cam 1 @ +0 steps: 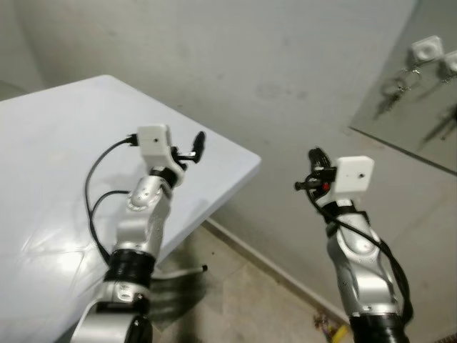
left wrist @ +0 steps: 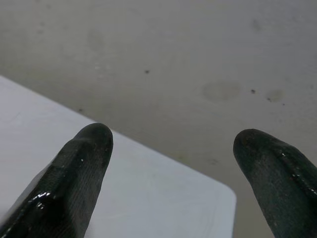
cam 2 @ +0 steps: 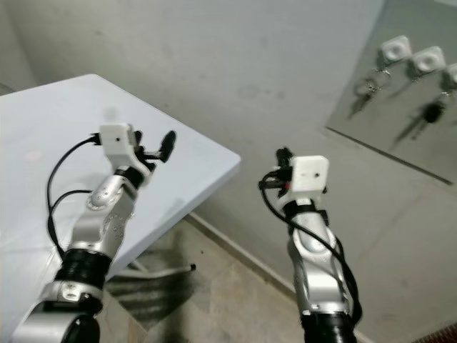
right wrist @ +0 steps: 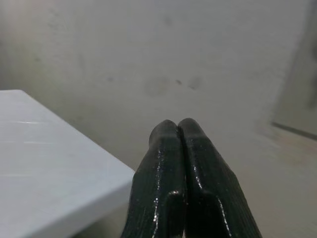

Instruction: Hang keys on a hook

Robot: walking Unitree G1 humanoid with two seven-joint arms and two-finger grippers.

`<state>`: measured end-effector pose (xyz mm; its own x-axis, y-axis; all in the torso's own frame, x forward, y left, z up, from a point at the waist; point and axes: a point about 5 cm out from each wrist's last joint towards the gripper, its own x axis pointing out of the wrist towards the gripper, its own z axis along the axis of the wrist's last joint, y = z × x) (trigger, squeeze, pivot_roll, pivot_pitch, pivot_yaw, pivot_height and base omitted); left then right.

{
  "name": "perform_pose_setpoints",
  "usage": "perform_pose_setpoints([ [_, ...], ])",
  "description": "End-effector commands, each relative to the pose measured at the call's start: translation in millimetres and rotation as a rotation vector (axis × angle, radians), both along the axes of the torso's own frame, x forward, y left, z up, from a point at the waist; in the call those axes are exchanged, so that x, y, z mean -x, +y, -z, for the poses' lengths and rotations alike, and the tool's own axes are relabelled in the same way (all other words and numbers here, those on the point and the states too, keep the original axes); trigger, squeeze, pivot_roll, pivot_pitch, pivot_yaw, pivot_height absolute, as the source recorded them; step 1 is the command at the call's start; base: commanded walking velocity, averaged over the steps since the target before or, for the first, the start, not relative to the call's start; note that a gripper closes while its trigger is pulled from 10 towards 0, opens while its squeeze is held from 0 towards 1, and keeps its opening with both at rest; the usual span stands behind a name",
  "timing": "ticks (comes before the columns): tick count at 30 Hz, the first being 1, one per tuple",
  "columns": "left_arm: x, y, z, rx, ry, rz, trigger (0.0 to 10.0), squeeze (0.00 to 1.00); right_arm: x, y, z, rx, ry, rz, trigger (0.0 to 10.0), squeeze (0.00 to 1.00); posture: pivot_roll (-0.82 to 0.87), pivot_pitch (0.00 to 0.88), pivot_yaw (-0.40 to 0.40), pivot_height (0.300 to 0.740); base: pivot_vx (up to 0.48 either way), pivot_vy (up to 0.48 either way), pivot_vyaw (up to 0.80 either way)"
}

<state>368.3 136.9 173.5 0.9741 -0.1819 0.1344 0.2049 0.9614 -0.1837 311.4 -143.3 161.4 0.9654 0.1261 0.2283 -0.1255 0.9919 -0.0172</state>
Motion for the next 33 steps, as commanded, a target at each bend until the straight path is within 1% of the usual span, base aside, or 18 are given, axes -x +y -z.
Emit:
perform_pose_setpoints([
  [1,-1.1,-12.6,-2.1,-0.004,0.003,0.039,10.0,0.00,-0.5,-8.1,-4.2,0.009,-0.014,0.026,10.0,0.00,-0.01,0.000,-0.036,0.732,0.000,0.000,-0.76],
  [9,-1.2,-12.8,-2.8,-0.004,0.004,0.040,10.0,0.00,0.1,-9.1,-3.8,0.005,-0.018,0.037,10.0,0.00,-0.01,0.000,-0.034,0.732,0.000,0.000,-0.76],
  [10,-1.4,-12.8,-2.9,-0.003,0.004,0.041,10.0,0.00,0.7,-10.0,-4.0,-0.025,-0.021,0.042,10.0,0.00,-0.01,0.000,-0.034,0.732,0.000,0.000,0.00],
  [13,-1.7,-12.4,-2.8,-0.004,0.005,0.039,10.0,0.00,1.8,-9.0,-5.3,-0.013,-0.041,0.028,10.0,0.00,-0.01,0.000,-0.033,0.732,0.000,0.000,0.00],
  [20,-2.4,-12.4,-3.7,-0.006,0.005,0.040,10.0,0.00,2.1,-9.0,-5.8,-0.023,-0.044,0.028,10.0,0.00,-0.01,0.000,-0.031,0.732,0.000,0.000,0.00],
  [22,-2.6,-12.4,-3.8,-0.007,0.006,0.040,10.0,0.00,2.2,-9.3,-5.6,-0.008,-0.041,0.030,10.0,0.00,-0.01,0.000,-0.029,0.732,0.000,0.000,0.00],
  [28,-2.5,-12.7,-3.6,-0.008,0.007,0.040,10.0,0.00,0.8,-12.7,-3.5,-0.018,-0.019,0.048,10.0,0.00,-0.01,0.000,-0.031,0.732,0.000,0.000,0.00],
  [33,-3.1,-12.5,-4.5,-0.005,0.006,0.037,10.0,0.00,-1.0,-13.1,-3.3,-0.023,-0.009,0.052,10.0,0.00,-0.01,0.000,-0.031,0.732,0.000,0.000,-0.73],
])
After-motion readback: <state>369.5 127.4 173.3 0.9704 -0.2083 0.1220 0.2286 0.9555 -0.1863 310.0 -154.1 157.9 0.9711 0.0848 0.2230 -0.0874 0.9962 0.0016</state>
